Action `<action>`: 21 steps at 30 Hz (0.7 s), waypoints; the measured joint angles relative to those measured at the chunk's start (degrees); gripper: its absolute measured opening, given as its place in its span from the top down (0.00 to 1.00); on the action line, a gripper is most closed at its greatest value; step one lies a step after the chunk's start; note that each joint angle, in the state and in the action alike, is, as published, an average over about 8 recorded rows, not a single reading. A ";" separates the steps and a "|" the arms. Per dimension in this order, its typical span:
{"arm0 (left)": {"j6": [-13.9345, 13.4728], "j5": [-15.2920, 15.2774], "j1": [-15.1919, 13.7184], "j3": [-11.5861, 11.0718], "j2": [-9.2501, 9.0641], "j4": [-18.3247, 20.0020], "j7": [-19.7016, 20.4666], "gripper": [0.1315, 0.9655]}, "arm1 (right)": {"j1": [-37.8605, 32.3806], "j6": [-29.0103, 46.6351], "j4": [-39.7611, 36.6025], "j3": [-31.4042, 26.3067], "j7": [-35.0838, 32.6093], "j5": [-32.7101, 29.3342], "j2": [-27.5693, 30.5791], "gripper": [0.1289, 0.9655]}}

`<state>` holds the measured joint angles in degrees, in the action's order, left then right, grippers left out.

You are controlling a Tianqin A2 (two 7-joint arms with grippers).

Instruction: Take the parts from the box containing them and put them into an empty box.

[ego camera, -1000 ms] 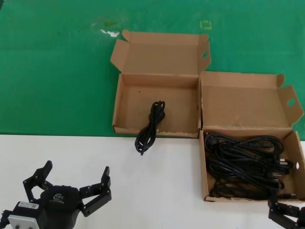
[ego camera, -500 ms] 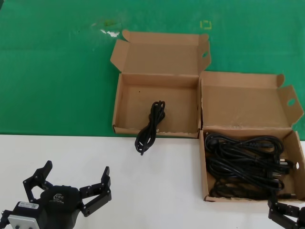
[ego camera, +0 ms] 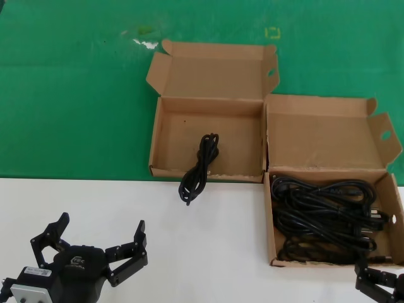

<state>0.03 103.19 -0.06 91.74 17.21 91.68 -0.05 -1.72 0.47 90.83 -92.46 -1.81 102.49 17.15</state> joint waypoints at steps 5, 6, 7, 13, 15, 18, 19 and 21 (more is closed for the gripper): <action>0.00 0.00 0.00 0.00 0.00 0.00 0.00 0.00 | 0.00 0.00 0.00 0.00 0.00 0.00 0.00 0.00; 0.00 0.00 0.00 0.00 0.00 0.00 0.00 0.00 | 0.00 0.00 0.00 0.00 0.00 0.00 0.00 0.00; 0.00 0.00 0.00 0.00 0.00 0.00 0.00 0.00 | 0.00 0.00 0.00 0.00 0.00 0.00 0.00 0.00; 0.00 0.00 0.00 0.00 0.00 0.00 0.00 0.00 | 0.00 0.00 0.00 0.00 0.00 0.00 0.00 0.00; 0.00 0.00 0.00 0.00 0.00 0.00 0.00 0.00 | 0.00 0.00 0.00 0.00 0.00 0.00 0.00 0.00; 0.00 0.00 0.00 0.00 0.00 0.00 0.00 0.00 | 0.00 0.00 0.00 0.00 0.00 0.00 0.00 0.00; 0.00 0.00 0.00 0.00 0.00 0.00 0.00 0.00 | 0.00 0.00 0.00 0.00 0.00 0.00 0.00 0.00; 0.00 0.00 0.00 0.00 0.00 0.00 0.00 0.00 | 0.00 0.00 0.00 0.00 0.00 0.00 0.00 0.00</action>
<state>0.03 103.19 -0.06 91.74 17.21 91.68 -0.05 -1.72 0.47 90.83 -92.46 -1.81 102.49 17.15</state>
